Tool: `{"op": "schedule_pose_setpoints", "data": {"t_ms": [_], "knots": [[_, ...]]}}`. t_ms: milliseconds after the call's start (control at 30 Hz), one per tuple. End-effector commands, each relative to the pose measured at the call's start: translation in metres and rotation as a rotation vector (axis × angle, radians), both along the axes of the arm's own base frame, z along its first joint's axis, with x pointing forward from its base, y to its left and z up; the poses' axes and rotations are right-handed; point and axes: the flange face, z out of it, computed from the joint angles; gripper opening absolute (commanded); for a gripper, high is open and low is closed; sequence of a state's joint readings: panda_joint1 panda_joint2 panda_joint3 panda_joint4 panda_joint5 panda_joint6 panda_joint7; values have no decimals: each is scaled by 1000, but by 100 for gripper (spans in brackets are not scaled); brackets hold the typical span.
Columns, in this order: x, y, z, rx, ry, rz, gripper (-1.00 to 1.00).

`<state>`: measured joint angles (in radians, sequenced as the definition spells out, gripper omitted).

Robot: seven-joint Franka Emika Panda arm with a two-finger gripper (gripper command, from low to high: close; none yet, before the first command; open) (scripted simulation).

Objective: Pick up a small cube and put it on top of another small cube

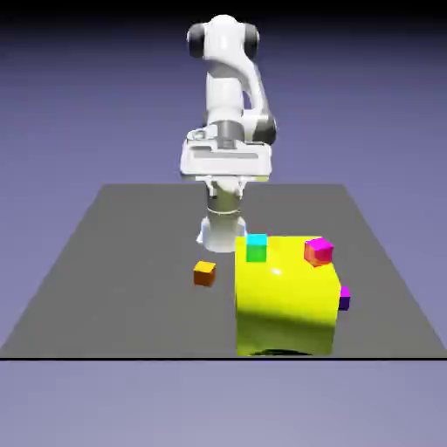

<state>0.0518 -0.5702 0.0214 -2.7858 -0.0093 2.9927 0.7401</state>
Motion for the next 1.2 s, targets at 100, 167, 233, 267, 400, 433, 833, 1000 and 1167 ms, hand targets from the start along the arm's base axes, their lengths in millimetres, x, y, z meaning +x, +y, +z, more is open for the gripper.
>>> {"op": "schedule_pose_setpoints", "data": {"t_ms": [100,167,233,267,400,433,833,1000,1167], "knots": [[11,84,-8,-134,138,210,0],[13,122,-19,-212,213,301,0],[15,154,-39,-296,299,381,0],[15,169,-48,-338,340,420,0],[7,230,-87,-508,489,572,0],[3,244,-97,-550,522,609,0],[-27,335,-209,-894,836,907,0],[-39,359,-246,-983,924,1010,0],[-49,380,-274,-1046,988,1103,0]]}}
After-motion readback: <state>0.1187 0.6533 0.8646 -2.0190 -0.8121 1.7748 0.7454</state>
